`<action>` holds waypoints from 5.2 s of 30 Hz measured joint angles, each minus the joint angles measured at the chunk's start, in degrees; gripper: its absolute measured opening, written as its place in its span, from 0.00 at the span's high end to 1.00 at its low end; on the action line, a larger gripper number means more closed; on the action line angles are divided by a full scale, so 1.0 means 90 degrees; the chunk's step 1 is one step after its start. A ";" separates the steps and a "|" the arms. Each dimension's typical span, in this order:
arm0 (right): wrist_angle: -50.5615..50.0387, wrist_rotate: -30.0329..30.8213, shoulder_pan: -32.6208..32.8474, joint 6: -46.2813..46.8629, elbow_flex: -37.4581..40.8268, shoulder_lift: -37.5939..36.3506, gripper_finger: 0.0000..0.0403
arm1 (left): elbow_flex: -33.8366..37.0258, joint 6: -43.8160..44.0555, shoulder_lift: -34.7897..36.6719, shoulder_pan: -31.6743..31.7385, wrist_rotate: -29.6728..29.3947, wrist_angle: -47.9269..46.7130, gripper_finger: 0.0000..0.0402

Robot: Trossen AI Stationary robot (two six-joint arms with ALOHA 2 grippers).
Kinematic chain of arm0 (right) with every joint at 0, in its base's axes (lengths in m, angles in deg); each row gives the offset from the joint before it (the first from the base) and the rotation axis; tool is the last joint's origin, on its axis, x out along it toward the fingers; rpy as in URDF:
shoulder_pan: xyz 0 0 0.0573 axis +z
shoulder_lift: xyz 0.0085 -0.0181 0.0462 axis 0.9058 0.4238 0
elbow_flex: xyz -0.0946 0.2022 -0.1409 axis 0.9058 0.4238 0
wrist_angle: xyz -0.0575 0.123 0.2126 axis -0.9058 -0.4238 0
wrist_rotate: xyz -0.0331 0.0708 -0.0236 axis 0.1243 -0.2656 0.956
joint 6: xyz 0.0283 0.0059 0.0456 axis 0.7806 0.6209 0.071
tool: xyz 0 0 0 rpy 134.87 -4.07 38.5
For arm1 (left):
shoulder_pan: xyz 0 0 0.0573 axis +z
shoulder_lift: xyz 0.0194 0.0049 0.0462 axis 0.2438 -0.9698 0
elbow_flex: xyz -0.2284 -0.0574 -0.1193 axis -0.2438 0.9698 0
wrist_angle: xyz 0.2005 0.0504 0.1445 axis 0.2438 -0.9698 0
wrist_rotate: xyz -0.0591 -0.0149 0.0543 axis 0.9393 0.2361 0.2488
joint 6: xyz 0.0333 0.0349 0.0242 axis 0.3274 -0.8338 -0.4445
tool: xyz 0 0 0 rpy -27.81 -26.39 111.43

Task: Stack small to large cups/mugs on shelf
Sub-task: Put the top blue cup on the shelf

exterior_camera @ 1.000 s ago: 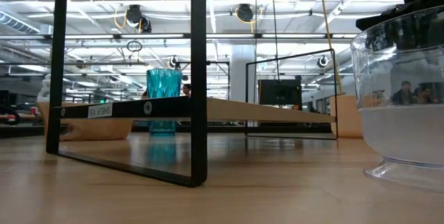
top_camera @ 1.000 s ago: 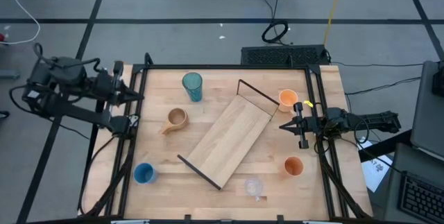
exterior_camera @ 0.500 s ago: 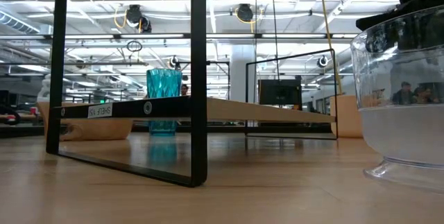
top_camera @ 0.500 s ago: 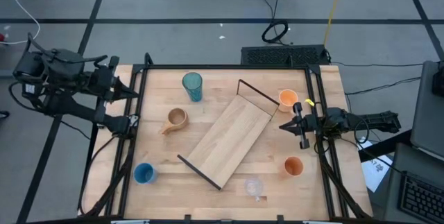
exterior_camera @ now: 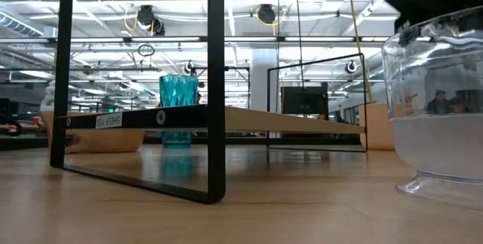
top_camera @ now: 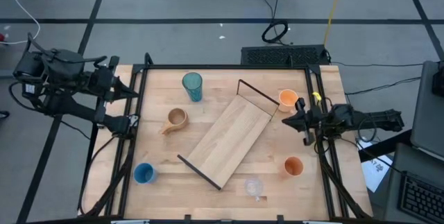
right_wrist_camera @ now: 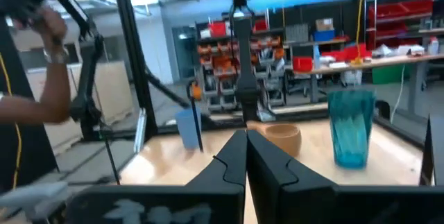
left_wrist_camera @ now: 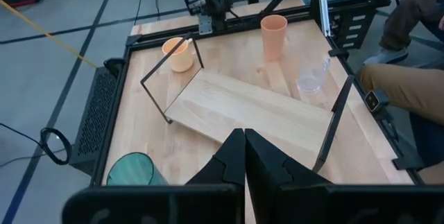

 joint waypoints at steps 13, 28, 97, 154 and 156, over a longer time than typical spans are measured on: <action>-0.1478 -0.0015 0.0017 -0.0496 -0.3185 0.2740 1.00 | 0.0005 -0.0094 -0.0039 -0.0002 -0.0102 0.0239 0.99; -0.3673 0.0033 0.0015 -0.0154 -0.6989 0.4658 1.00 | 0.0005 -0.0095 -0.0112 -0.0005 -0.0023 0.0204 0.99; -0.3581 0.1188 0.0359 -0.0678 -0.7132 0.6241 1.00 | -0.0951 -0.1358 -0.3554 0.1409 -0.1109 -0.0914 0.63; -0.3875 0.1188 0.0359 -0.0668 -0.7127 0.6241 1.00 | 0.1937 -0.3105 -0.4199 0.3245 -0.0265 0.0876 0.63; -0.3875 0.1188 0.0359 -0.0668 -0.7127 0.6241 1.00 | 0.1988 -0.3109 -0.4199 0.3245 -0.0262 0.0907 0.63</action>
